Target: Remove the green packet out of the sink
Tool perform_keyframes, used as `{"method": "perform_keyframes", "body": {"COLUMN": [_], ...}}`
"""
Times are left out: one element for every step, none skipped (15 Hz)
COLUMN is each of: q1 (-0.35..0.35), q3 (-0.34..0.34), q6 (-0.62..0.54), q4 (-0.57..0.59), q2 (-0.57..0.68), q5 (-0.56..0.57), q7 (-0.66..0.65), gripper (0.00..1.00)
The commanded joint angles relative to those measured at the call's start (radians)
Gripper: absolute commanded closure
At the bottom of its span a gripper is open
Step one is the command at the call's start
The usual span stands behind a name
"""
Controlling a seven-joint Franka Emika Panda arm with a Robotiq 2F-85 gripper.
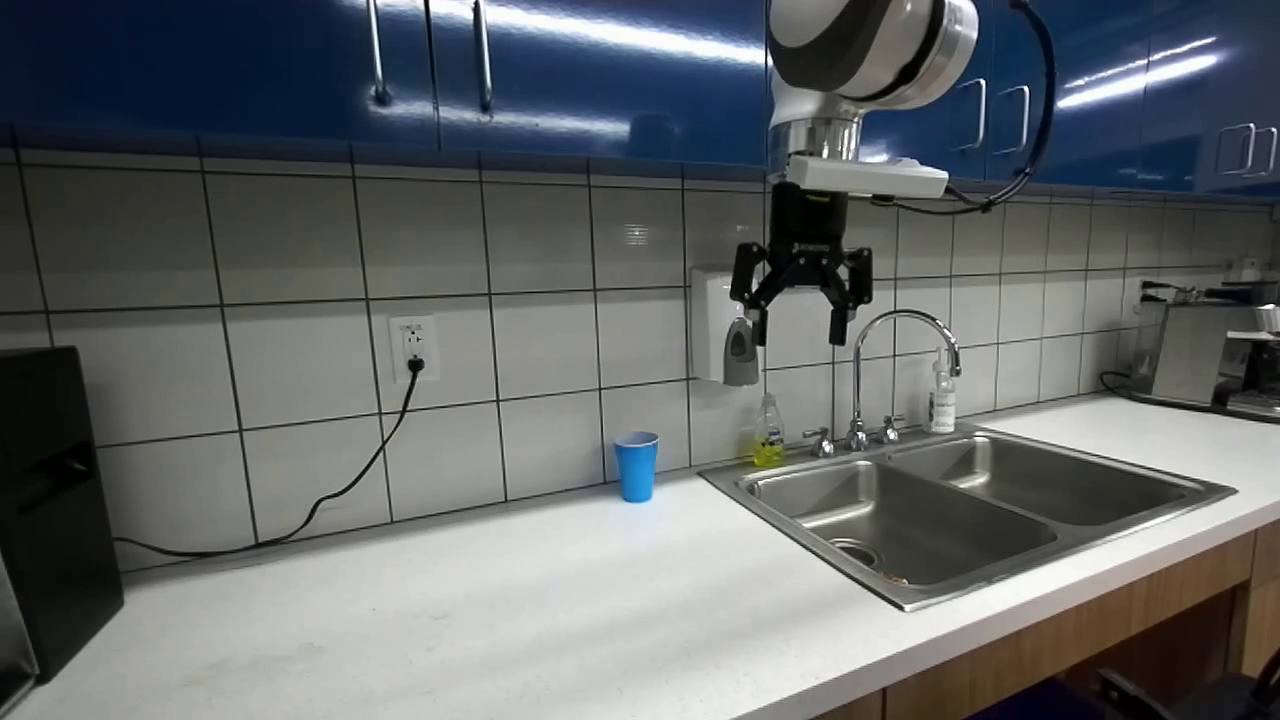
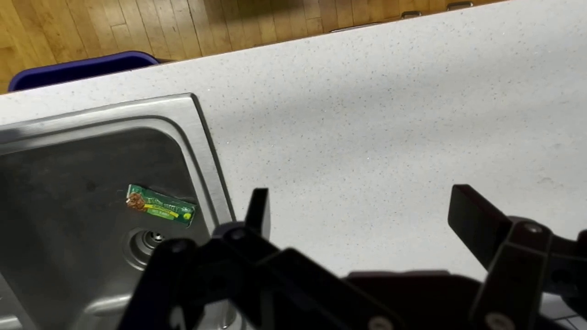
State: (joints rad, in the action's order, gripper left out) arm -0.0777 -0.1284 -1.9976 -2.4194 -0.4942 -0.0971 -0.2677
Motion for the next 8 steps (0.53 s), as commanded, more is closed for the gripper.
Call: {"method": "perform_keyframes", "body": {"q1": [0.045,0.058,0.070,0.085,0.099,0.112,0.127,0.140], "q3": [0.039,0.054,0.071,0.089,0.105,0.121,0.138,0.152], "q6": [-0.002,-0.002,-0.007,-0.010,-0.017,-0.020,-0.029,-0.037], "q4": [-0.012,-0.016,-0.021,-0.023,-0.026,-0.027,-0.027,-0.024], "q2": [-0.012,-0.012,-0.009,-0.004,0.004,0.013,0.029,0.047], "q5": [0.028,0.032,0.036,0.038,0.041,0.044,0.046,0.048], "q7": [0.021,0.024,0.029,0.034,0.042,0.051,0.060,0.066], "gripper": [0.00,0.00,0.00,0.00,0.00,0.00,0.00,0.00]}}
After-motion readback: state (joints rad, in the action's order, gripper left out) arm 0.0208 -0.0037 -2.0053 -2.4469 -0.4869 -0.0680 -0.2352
